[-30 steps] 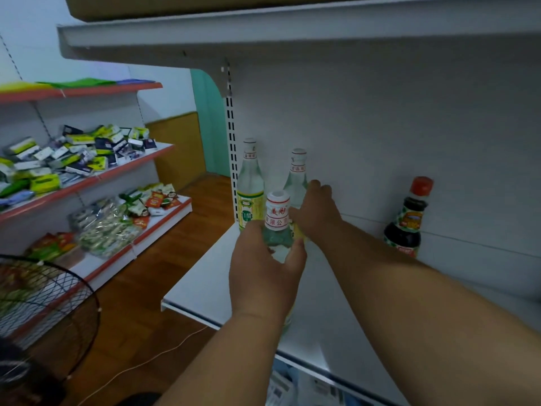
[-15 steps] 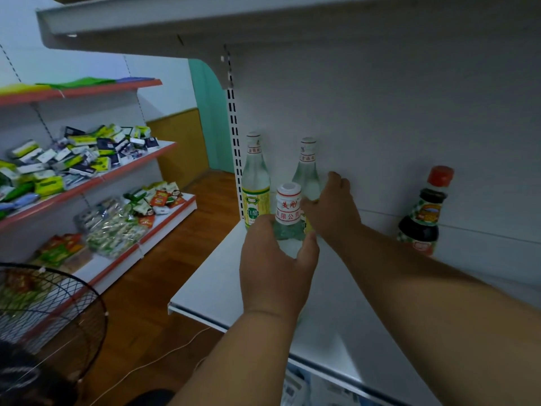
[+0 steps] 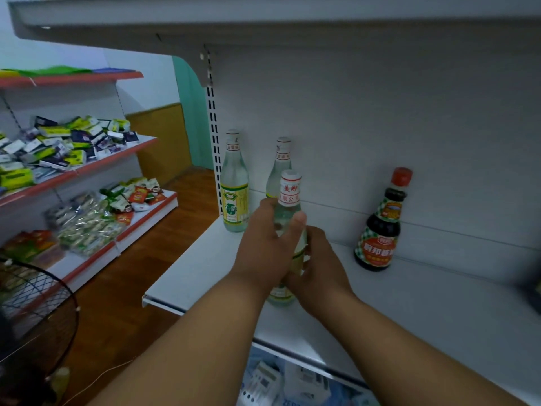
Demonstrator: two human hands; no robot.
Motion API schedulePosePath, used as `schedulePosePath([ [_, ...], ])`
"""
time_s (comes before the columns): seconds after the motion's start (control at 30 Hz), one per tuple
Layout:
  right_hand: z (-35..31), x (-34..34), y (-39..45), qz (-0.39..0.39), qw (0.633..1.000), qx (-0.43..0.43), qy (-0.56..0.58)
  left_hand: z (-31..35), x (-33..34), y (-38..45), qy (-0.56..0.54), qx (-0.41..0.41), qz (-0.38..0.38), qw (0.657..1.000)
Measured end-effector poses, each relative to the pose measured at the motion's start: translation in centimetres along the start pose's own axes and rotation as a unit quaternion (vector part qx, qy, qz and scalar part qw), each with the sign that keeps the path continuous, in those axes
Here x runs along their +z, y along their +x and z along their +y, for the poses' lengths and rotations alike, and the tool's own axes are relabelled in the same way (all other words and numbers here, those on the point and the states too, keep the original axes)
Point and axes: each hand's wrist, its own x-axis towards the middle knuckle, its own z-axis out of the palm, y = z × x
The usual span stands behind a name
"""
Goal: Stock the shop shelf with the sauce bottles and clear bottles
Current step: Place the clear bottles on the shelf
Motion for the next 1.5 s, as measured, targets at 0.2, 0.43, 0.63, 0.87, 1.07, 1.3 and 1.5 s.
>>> schedulePosePath([
  [0.2,1.1,-1.1,2.1,0.092,0.995,-0.013,-0.048,-5.5,-0.6,-3.6,0.122,-0.101,-0.036,0.987],
  [0.43,2.0,-2.4,6.5,0.1,0.991,0.024,-0.088,-4.9,-0.1,-1.7,0.208,-0.034,-0.019,0.977],
  [0.63,2.5,-2.5,8.5,0.106,0.986,0.035,-0.123,-4.6,1.6,3.8,0.191,-0.096,0.029,0.977],
  [0.87,3.5,-3.4,10.3,0.113,0.976,0.041,-0.181,-6.0,4.0,6.6,0.196,-0.112,0.07,0.972],
  [1.07,3.8,-3.8,10.9,0.109,0.972,0.034,-0.204,-7.0,5.8,8.6,0.186,-0.092,0.115,0.972],
  [1.3,3.4,-3.8,11.1,0.095,0.974,0.036,-0.201,-8.1,5.5,9.1,0.219,-0.073,0.128,0.965],
  [1.5,2.9,-3.2,11.5,0.096,0.974,0.038,-0.204,-8.4,4.4,9.0,0.215,-0.074,0.136,0.964],
])
